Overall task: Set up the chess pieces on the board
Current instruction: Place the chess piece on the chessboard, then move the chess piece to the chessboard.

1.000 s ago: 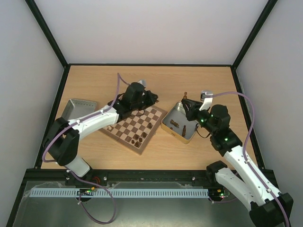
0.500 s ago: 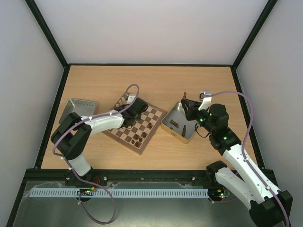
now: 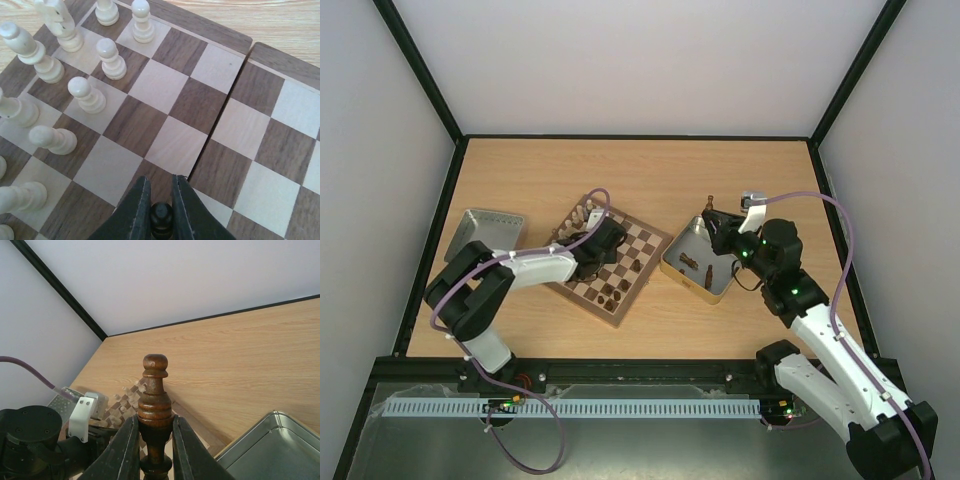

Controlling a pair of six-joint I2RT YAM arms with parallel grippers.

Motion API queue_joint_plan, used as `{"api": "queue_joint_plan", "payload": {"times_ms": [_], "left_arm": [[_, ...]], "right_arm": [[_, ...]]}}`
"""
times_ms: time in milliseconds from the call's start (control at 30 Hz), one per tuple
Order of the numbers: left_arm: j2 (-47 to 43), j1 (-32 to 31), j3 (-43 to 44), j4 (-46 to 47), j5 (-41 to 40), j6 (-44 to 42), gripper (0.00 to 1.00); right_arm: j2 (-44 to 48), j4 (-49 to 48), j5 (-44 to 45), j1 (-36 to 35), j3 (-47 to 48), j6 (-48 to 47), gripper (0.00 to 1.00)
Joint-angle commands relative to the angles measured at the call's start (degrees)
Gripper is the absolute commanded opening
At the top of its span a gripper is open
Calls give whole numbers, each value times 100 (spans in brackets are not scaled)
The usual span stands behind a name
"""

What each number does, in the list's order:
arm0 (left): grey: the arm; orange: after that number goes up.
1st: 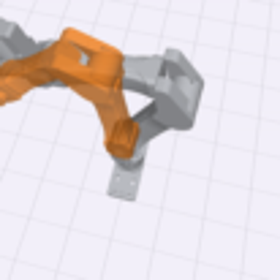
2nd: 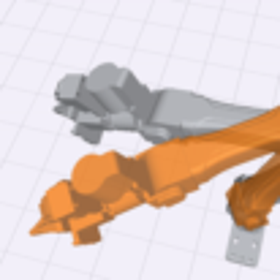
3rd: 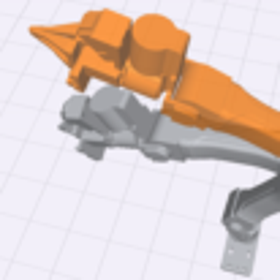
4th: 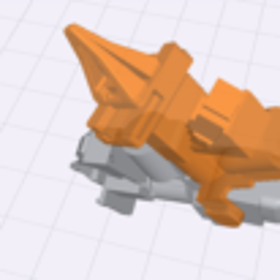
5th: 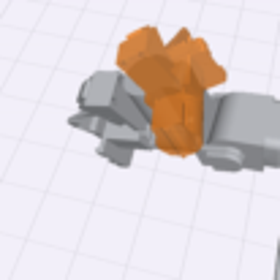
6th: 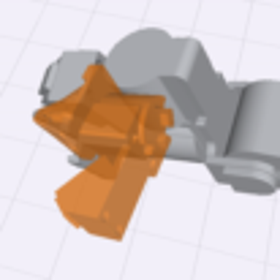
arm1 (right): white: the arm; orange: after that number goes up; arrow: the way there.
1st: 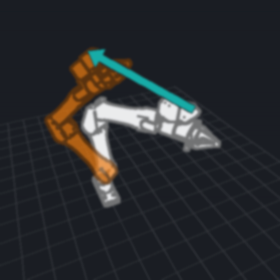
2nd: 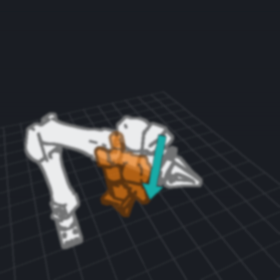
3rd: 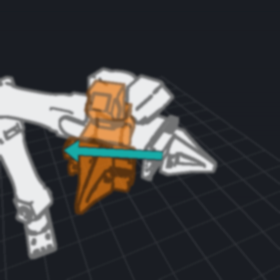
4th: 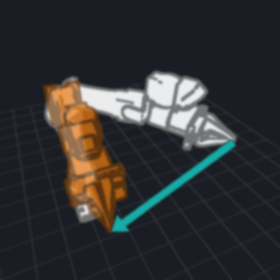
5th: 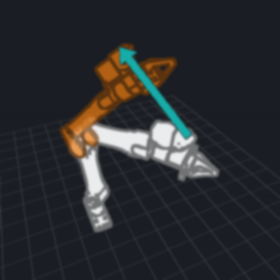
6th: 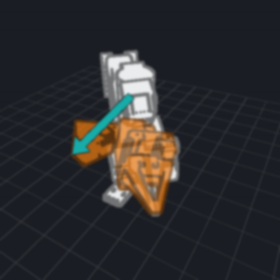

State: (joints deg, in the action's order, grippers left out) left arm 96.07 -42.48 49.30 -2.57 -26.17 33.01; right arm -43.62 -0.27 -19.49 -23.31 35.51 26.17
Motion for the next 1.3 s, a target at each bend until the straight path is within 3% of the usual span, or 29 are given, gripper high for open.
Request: {"api": "queue_joint_plan", "payload": {"times_ms": [0, 200, 467, 600, 800, 1000, 1267], "left_arm": [[-190, -24, -204, 260, 334, 133, 14], [-433, 40, 96, -373, 629, 180, 40], [-434, 329, 774, -1604, 1456, 188, 49], [-377, 403, 1044, -2153, 1761, 82, 49], [-235, 529, 1222, -2484, 2123, -23, 38], [63, 578, 1370, -2582, 2209, -68, 39], [236, 668, 1401, -2563, 2113, -71, 23]], "right_arm": [[4, -87, 26, 11, -2, 19, 14], [28, -61, -9, 11, 31, 45, 15], [77, -19, -4, 11, 44, 77, 15], [72, -3, -12, 11, 39, 89, 15], [64, -36, -34, 11, 19, 116, 15], [57, -28, -51, 11, 2, 118, 15], [60, -11, -51, 11, 21, 125, 15]]}}
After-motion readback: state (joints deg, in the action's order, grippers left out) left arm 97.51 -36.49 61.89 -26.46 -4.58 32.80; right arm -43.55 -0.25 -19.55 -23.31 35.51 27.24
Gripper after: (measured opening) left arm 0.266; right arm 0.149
